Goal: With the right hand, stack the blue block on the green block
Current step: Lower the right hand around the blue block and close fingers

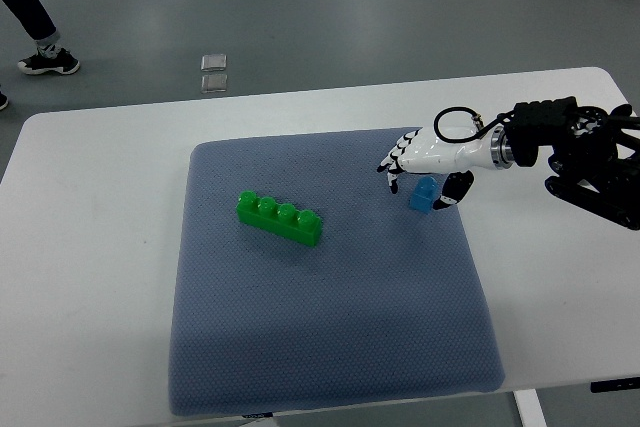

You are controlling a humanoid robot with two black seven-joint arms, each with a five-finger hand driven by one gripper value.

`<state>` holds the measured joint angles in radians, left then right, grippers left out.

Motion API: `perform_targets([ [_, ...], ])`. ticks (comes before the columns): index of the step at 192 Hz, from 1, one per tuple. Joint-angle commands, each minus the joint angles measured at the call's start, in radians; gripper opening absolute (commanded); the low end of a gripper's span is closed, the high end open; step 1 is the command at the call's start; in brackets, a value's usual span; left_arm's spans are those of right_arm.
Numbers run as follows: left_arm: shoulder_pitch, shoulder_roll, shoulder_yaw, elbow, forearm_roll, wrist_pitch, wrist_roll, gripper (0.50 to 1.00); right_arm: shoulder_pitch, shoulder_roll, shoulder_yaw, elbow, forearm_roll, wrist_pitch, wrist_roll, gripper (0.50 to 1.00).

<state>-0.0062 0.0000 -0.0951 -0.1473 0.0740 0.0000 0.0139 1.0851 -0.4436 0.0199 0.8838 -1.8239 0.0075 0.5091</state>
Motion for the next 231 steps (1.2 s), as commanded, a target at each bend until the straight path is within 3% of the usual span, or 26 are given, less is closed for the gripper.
perform_targets([
  [1, 0.000, 0.000, 0.000, 0.000, 0.001, 0.000, 0.000, 1.000, -0.002, 0.000, 0.000, -0.005, -0.003, 0.000, -0.003, 0.907],
  [152, 0.000, 0.000, 0.000, 0.000, 0.001, 0.000, 0.000, 1.000, -0.002, 0.020, 0.003, -0.026, -0.012, -0.006, -0.011, 0.885],
  [231, 0.000, 0.000, 0.000, 0.000, 0.000, 0.000, 0.000, 1.000, -0.001, 0.017, 0.000, -0.032, -0.017, 0.000, -0.012, 0.829],
])
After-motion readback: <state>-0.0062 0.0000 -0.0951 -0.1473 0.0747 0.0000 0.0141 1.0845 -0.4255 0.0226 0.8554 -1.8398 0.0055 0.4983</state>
